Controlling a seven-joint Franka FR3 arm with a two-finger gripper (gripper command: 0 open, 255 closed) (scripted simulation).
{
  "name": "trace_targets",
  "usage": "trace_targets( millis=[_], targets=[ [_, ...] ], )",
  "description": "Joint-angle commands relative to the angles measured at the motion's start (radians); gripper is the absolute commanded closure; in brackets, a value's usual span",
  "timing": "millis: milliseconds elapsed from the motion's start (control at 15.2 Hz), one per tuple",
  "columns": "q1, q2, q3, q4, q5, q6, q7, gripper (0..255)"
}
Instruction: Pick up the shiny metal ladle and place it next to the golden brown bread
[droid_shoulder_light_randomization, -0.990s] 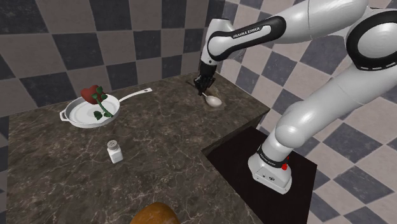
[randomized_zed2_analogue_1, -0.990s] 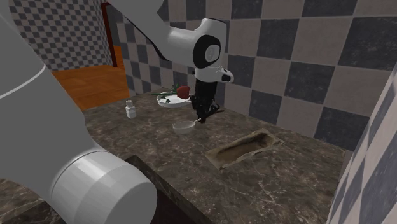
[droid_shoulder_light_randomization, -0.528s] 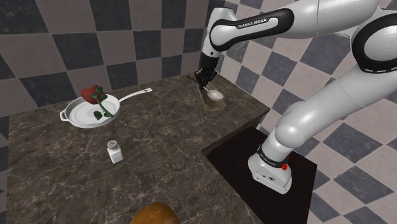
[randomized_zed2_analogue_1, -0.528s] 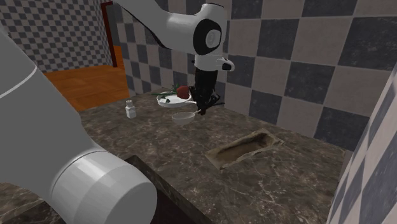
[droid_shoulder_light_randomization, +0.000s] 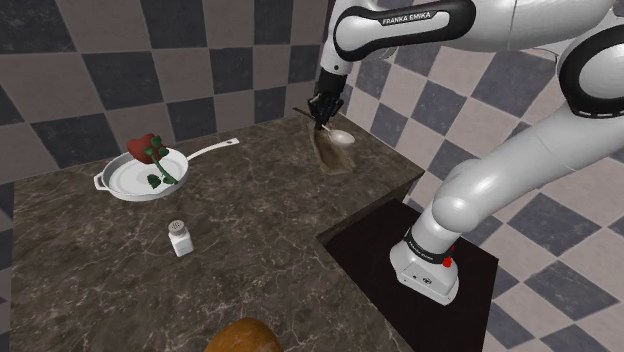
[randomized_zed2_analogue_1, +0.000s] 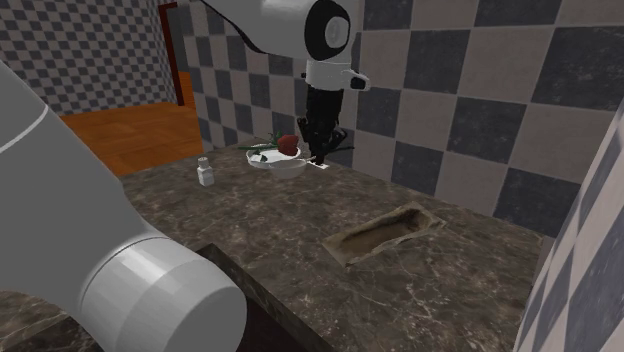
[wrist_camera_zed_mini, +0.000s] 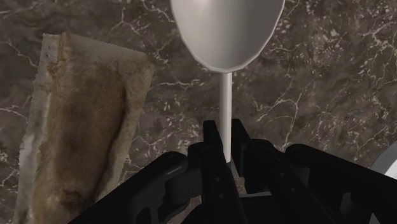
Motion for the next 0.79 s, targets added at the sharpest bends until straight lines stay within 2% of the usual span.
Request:
trace_targets(
  millis=[0,264,726],
  targets=[
    [-0.001,-0.007,-0.002,0.023,-0.002,-0.03,0.002,255],
    [-0.002,-0.014,-0.003,0.069,-0.005,-0.084,0.008,255],
    [0.063,-0.174,0.1,-0.061,0.054,-0.094,0.146,255]
  ],
)
